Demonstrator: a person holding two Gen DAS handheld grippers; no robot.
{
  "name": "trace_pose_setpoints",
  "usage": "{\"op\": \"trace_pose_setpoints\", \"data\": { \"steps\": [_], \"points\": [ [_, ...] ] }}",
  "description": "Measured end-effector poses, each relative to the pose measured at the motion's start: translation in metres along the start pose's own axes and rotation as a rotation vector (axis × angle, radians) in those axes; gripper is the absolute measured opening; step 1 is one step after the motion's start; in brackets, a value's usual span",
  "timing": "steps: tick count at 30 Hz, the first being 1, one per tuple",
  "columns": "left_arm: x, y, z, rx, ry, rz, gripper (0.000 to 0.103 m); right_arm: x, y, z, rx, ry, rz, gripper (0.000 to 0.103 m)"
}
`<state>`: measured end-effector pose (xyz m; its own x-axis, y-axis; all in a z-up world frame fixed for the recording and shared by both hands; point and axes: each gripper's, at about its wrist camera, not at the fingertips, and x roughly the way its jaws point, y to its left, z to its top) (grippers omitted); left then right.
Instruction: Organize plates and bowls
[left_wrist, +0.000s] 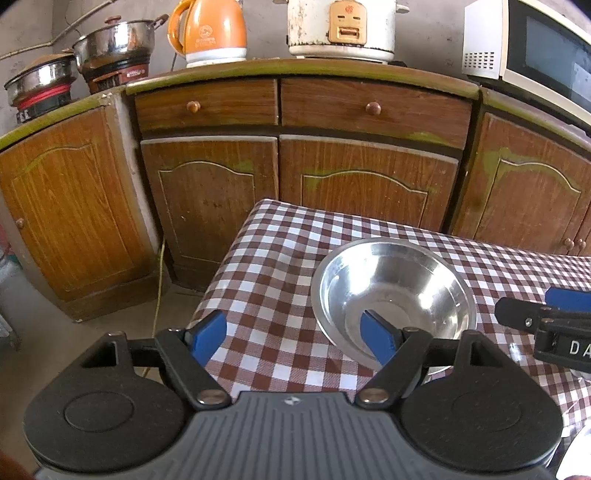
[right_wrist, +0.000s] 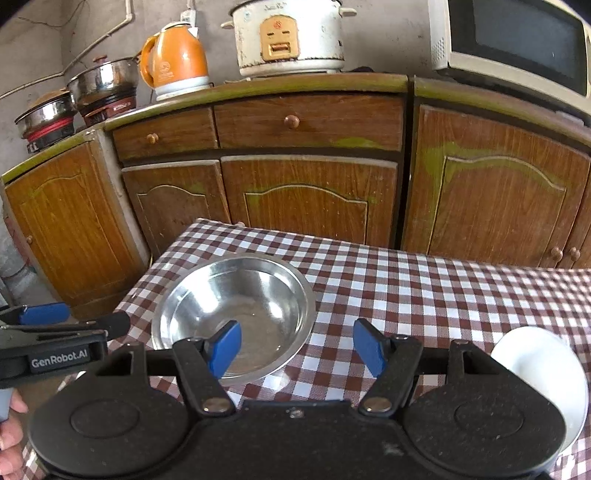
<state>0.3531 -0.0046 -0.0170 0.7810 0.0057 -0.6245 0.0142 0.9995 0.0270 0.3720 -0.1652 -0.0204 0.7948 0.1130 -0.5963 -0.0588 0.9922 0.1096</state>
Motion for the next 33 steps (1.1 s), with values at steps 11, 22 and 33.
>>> {"op": "trace_pose_setpoints", "data": {
  "steps": [11,22,33],
  "points": [
    [0.039,0.0,0.008,0.023,0.019,-0.033,0.082,0.039,-0.012,0.002,-0.007,0.036,-0.023,0.08],
    [0.07,-0.014,0.013,0.04,0.035,-0.076,0.086,0.077,-0.021,0.001,0.036,0.063,-0.034,0.08],
    [0.093,-0.001,0.014,0.007,0.046,-0.053,0.086,0.097,-0.022,-0.004,0.061,0.085,0.005,0.08]
  ]
}}
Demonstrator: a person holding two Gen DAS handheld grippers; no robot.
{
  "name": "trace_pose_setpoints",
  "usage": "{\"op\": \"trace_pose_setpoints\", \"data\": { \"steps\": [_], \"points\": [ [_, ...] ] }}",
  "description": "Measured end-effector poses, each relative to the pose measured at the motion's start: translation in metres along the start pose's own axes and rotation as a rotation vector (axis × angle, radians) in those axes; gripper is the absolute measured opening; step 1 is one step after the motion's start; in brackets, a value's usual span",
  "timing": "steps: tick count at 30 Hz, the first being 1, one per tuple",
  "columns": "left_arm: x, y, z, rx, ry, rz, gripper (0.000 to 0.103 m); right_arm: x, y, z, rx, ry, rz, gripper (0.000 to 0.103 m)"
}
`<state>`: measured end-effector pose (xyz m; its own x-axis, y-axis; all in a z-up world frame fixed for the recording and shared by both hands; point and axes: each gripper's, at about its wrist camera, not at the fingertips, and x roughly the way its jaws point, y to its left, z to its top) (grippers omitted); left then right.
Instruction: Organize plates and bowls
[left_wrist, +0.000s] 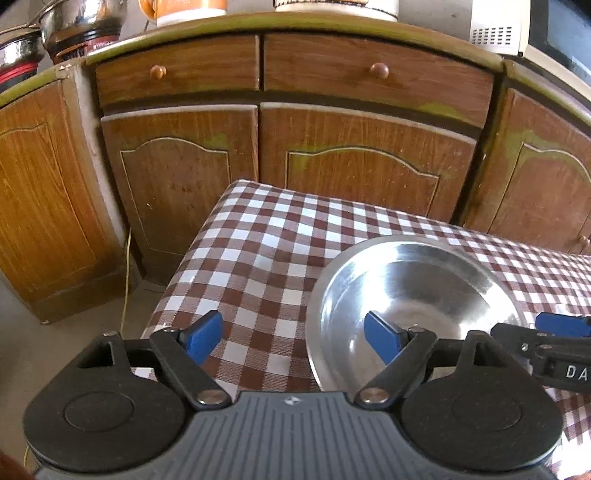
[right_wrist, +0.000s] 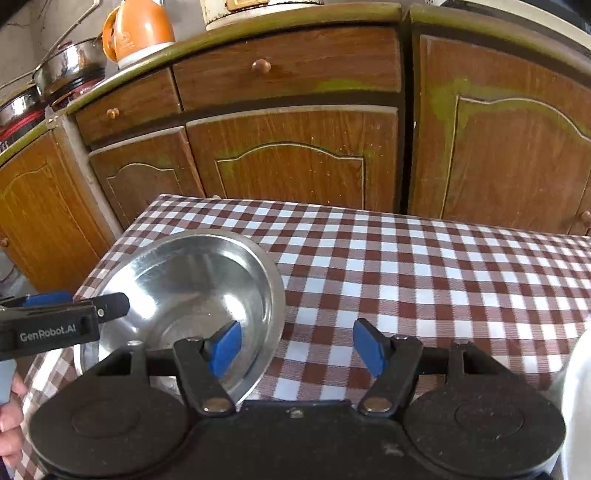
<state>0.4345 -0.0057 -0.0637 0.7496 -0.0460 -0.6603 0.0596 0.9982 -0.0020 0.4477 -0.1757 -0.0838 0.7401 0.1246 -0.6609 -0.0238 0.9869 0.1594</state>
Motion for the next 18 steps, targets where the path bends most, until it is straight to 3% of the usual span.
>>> {"op": "trace_pose_setpoints", "data": {
  "steps": [6,11,12,14,15,16,18],
  "points": [
    [0.01,0.0,-0.001,0.011,-0.01,0.009,0.084,0.014,0.002,-0.001,0.031,0.008,0.027,0.08],
    [0.02,-0.002,0.0,0.006,-0.006,-0.001,0.076,0.021,0.006,0.002,0.03,-0.001,0.039,0.078],
    [0.021,-0.002,0.0,0.005,-0.001,-0.009,0.069,0.023,0.006,0.003,0.033,0.001,0.042,0.075],
    [0.024,-0.003,-0.001,0.007,0.004,-0.043,0.053,0.027,0.007,0.003,0.035,0.014,0.05,0.042],
    [0.024,-0.005,-0.002,0.017,0.006,-0.06,0.04,0.028,0.008,0.003,0.032,0.018,0.05,0.037],
    [0.024,-0.008,-0.003,0.03,0.007,-0.075,0.032,0.028,0.009,0.003,0.032,0.015,0.064,0.024],
    [0.023,-0.013,-0.005,0.038,0.006,-0.069,0.032,0.026,0.013,0.002,0.019,0.006,0.054,0.023]
  ]
}}
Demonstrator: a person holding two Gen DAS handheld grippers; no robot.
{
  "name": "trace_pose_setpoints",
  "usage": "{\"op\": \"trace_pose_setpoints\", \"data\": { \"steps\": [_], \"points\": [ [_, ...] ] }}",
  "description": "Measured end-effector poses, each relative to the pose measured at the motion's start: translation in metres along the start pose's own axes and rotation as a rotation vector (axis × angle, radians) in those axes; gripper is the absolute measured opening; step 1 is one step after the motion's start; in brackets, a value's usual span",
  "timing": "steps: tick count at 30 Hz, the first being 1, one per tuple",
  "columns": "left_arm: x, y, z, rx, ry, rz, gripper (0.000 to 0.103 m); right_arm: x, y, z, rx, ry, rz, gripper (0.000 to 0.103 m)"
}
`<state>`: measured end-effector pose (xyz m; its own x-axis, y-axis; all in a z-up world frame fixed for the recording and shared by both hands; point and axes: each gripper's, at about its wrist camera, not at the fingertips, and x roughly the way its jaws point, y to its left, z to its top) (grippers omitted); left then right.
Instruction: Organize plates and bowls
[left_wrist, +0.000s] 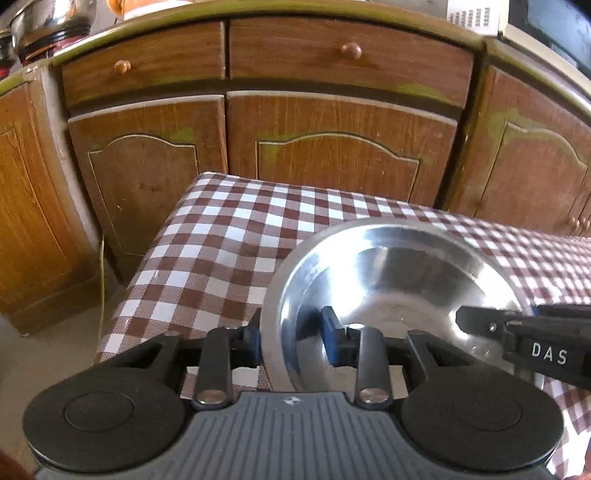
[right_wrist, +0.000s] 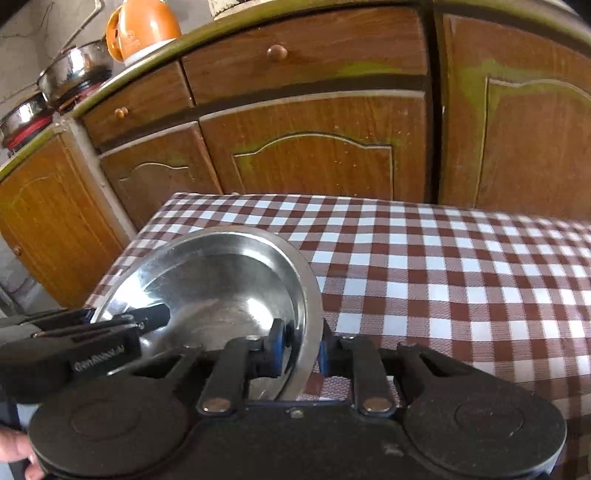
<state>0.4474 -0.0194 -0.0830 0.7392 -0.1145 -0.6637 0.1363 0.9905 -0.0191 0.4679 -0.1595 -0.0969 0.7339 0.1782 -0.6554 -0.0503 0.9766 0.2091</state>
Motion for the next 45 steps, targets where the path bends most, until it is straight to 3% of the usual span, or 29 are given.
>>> {"op": "trace_pose_setpoints", "data": {
  "steps": [2,23,45],
  "points": [
    [-0.002,0.003,-0.002,-0.032,-0.004,-0.015,0.031,-0.002,-0.001,-0.001,0.004,-0.001,0.006,0.023],
    [-0.07,-0.01,0.009,-0.006,-0.032,0.022,0.03,-0.07,0.008,0.005,0.019,-0.059,0.024,0.023],
    [-0.142,-0.025,0.008,-0.013,-0.067,0.008,0.03,-0.155,0.018,0.004,0.006,-0.106,0.031,0.023]
  ]
}}
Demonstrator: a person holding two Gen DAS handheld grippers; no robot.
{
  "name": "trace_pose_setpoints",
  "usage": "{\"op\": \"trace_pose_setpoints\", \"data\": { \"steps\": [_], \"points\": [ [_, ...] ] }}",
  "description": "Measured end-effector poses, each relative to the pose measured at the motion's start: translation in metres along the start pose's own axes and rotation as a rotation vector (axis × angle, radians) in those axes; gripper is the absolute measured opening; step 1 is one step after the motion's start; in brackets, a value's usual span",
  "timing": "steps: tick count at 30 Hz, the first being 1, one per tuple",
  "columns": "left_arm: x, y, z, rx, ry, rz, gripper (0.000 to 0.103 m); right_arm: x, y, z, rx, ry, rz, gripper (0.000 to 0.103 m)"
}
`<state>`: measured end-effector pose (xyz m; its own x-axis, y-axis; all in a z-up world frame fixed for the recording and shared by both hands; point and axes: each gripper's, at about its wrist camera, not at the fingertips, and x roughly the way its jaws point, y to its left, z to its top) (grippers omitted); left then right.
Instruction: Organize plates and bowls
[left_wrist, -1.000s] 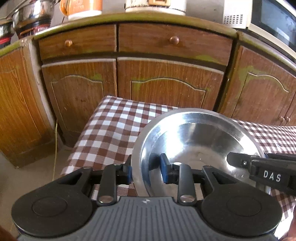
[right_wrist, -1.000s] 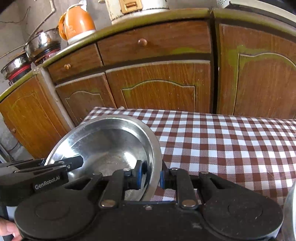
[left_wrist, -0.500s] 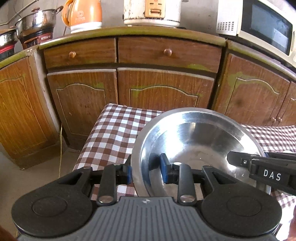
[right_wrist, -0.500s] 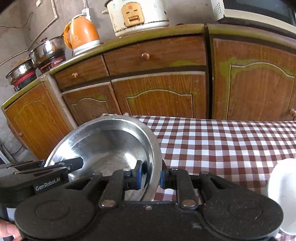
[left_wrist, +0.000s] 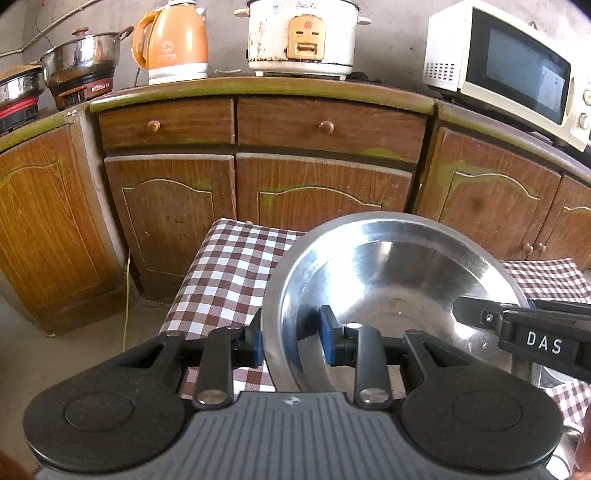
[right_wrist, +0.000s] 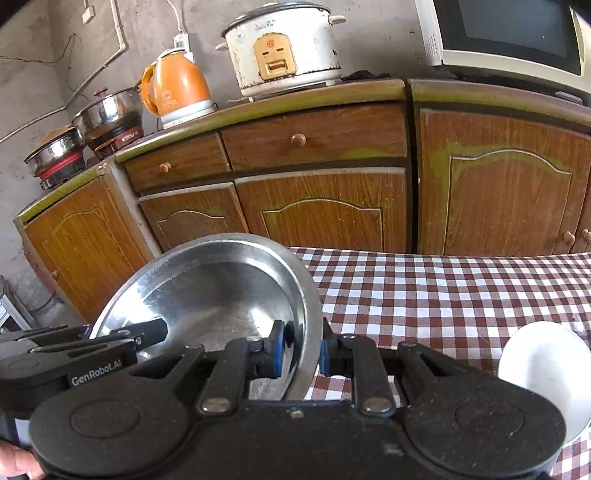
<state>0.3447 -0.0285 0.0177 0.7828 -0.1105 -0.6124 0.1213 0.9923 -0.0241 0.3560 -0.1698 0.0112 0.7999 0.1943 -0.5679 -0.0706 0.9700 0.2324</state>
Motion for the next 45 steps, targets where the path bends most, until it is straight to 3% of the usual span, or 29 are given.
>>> {"op": "trace_pose_setpoints", "data": {
  "steps": [45],
  "points": [
    [-0.106,-0.016,-0.009,-0.005,-0.06,-0.029,0.031,-0.125,0.02,0.001,-0.019,-0.104,0.008,0.023]
  ]
}}
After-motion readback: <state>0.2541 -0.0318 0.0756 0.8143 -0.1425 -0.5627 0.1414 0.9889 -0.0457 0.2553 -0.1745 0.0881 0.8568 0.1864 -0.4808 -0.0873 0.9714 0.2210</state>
